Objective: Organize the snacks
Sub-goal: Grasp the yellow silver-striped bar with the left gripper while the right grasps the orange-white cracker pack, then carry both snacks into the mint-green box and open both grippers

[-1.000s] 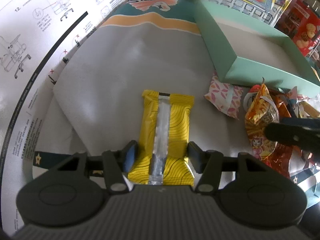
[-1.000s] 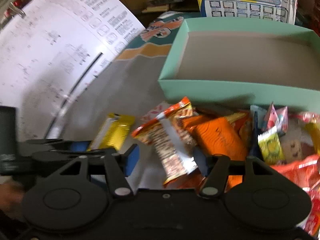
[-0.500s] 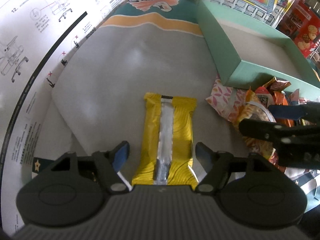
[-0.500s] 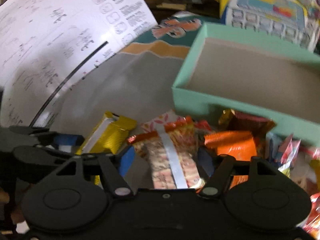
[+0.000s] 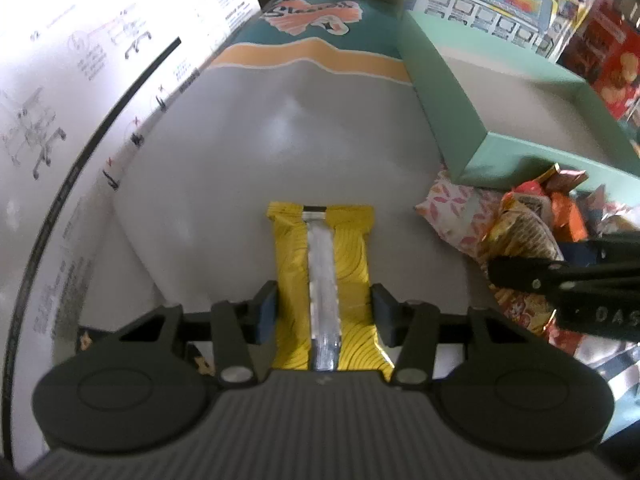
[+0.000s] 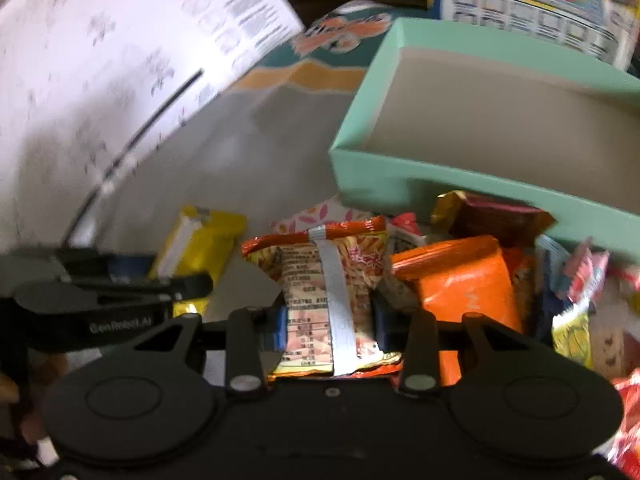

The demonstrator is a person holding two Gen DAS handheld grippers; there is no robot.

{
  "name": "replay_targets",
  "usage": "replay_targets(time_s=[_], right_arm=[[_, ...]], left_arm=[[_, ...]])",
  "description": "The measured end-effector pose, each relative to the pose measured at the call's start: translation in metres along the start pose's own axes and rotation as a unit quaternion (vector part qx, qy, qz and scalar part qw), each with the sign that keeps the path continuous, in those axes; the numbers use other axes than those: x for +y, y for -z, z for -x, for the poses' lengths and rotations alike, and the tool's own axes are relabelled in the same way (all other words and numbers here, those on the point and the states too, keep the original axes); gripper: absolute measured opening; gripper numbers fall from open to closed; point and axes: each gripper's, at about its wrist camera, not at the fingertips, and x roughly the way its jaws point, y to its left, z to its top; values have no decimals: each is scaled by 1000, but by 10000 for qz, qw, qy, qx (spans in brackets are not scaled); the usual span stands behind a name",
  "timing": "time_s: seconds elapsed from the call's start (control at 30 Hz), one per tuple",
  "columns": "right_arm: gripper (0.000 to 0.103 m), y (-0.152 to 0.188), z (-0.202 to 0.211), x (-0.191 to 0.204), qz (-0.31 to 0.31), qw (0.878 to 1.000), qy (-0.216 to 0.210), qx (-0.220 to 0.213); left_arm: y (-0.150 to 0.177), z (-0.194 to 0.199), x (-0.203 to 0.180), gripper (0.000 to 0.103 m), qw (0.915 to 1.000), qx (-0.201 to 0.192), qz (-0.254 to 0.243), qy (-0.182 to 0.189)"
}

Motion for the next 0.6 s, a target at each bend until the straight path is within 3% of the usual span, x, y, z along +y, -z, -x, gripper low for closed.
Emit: replay_targets(time_s=[0.27,0.6], right_arm=[[38,-5,43,-21,-640,9952,-592,-433],[38,-28,94,-78,-1367,9819,-825,-1016]], left_arm=[[-11,27,-16,48,9996,-183,-105,192],[-68,62,-59,48,9946,-718,-391,645]])
